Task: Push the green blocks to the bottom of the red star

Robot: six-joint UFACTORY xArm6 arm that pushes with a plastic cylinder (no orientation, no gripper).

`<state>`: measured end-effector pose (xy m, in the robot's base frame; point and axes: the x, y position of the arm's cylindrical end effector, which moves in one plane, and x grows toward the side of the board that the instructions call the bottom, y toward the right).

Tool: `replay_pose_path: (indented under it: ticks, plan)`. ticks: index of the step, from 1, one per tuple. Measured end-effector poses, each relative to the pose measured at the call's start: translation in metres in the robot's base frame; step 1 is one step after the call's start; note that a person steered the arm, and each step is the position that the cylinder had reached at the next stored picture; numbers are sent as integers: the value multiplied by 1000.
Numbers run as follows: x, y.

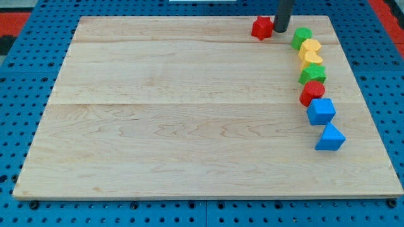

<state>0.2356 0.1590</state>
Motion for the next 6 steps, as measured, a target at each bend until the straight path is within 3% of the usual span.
replay_pose_path:
  ticks: [2,4,6]
  plan:
    - [-8,-58]
    - [-18,42]
    - [-1,100]
